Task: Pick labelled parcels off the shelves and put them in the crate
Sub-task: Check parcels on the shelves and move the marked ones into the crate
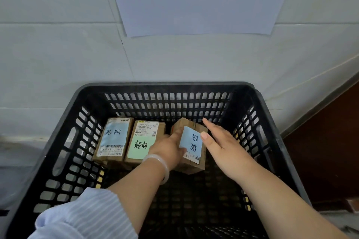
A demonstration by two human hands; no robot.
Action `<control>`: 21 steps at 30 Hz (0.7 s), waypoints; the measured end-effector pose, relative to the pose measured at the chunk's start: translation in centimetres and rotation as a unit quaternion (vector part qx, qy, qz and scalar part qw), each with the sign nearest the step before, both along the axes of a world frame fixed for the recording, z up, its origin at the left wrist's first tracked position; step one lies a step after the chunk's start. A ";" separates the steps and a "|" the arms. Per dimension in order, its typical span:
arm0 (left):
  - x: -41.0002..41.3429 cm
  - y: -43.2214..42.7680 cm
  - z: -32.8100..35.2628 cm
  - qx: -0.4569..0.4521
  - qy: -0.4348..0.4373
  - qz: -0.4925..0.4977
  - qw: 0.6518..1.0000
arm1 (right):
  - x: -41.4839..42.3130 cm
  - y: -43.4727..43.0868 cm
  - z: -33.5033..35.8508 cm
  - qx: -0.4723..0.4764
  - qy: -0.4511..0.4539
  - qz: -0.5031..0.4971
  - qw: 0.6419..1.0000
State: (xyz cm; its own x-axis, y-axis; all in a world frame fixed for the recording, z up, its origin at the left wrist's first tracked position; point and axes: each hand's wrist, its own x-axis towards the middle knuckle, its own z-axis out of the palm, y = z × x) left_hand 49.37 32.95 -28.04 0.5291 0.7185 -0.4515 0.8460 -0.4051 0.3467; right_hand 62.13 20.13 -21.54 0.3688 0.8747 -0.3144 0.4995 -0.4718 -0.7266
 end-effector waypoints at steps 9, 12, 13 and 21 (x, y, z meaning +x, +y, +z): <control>0.0 0.0 -0.4 -0.021 -0.032 0.002 0.999 | -0.1 0.1 -0.2 -0.004 -0.007 0.005 1.000; 0.0 0.1 -0.6 -0.020 -0.027 -0.003 0.999 | -0.1 0.2 -0.3 -0.007 -0.011 0.007 1.000; 0.0 0.0 -0.6 -0.016 -0.026 -0.007 1.000 | -0.1 0.2 -0.3 -0.009 -0.013 0.009 1.000; 0.3 0.1 -0.7 0.023 -0.022 -0.032 0.999 | -0.3 0.2 0.1 -0.019 -0.020 0.012 1.000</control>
State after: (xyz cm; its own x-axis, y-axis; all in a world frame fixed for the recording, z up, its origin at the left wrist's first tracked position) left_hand 49.68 33.01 -28.72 0.5925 0.7021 -0.3949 0.8027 -0.4733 0.3627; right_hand 61.84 20.29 -21.40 0.3610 0.8708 -0.3337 0.5386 -0.4868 -0.6877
